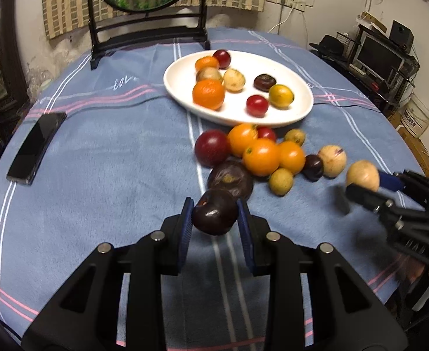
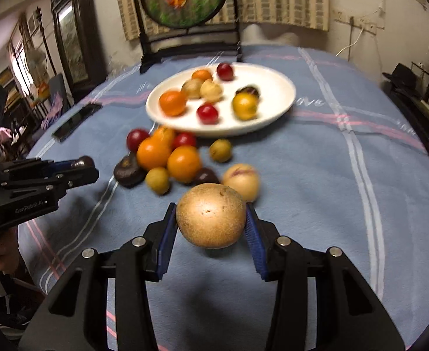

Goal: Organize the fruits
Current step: 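Carry dark plum and pale beige fruit onto the white plate and release, then withdraw both open tools back toward the fruit cluster, then grasp large dark purple fruit with left tool while right tool grasps purple-streaked beige fruit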

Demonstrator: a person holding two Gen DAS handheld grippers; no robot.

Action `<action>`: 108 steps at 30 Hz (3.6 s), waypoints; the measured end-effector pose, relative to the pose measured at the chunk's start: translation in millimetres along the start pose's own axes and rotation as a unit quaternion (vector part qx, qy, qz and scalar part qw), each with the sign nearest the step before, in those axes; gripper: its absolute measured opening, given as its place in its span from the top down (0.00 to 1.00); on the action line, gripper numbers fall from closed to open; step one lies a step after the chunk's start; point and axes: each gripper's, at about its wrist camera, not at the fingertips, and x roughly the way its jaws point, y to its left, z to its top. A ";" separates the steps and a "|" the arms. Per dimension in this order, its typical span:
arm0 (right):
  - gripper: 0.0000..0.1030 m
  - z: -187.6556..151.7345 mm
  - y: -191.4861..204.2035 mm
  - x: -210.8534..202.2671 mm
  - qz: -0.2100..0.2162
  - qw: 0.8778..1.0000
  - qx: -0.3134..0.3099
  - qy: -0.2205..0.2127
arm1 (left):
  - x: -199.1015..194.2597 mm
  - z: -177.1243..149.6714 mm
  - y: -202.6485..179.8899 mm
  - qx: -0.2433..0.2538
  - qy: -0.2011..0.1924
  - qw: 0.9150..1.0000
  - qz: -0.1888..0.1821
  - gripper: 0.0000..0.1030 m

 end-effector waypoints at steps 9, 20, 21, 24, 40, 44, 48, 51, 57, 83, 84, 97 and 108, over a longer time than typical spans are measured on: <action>0.56 54.2 -26.3 -19.1 0.000 0.998 0.002 -0.056 | -0.5 61.2 -19.1 0.035 -0.026 0.999 -0.005 0.70; 0.56 128.3 -49.3 40.2 -0.008 0.998 0.002 -0.058 | 54.4 143.1 -21.1 0.024 -0.022 0.999 -0.002 0.70; 0.56 133.1 -52.1 48.2 -0.002 0.999 0.007 -0.053 | 61.6 147.1 -21.1 0.023 -0.018 1.000 -0.001 0.70; 0.56 145.6 -55.7 77.4 0.005 0.999 0.013 -0.029 | 86.8 155.5 -20.5 0.018 0.000 1.000 0.004 0.70; 0.49 159.3 -59.6 143.3 -0.002 0.999 0.009 0.036 | 142.9 167.9 -10.6 -0.015 0.041 0.999 0.022 0.51; 0.41 158.2 -63.4 134.9 -0.002 0.999 0.020 0.026 | 134.9 167.7 -6.2 -0.024 0.033 0.999 0.024 0.39; 0.36 154.9 -63.8 121.8 0.005 0.999 0.030 0.017 | 119.8 166.1 -5.7 -0.021 0.020 0.999 0.028 0.28; 0.36 151.5 -63.4 109.6 0.002 0.999 0.031 0.010 | 106.3 161.9 -6.1 -0.019 0.008 0.999 0.034 0.24; 0.35 138.0 -60.6 77.3 -0.006 1.000 0.028 -0.004 | 76.9 144.4 -8.5 -0.019 -0.008 0.999 0.036 0.16; 0.35 -4.0 -29.2 4.6 -0.007 0.998 0.053 0.016 | 6.5 16.2 -7.7 -0.016 -0.006 0.999 0.032 0.12; 0.35 -7.0 -29.0 3.4 -0.006 0.998 0.054 0.016 | 8.4 13.3 -7.8 -0.017 -0.003 0.999 0.031 0.12; 0.35 -16.5 -38.7 5.7 0.012 0.997 0.073 0.021 | 42.4 0.2 -9.6 -0.003 0.030 0.998 0.052 0.13; 0.35 -14.7 -43.3 14.0 0.017 0.997 0.075 0.027 | 62.4 9.9 -14.9 0.002 0.045 0.998 0.037 0.33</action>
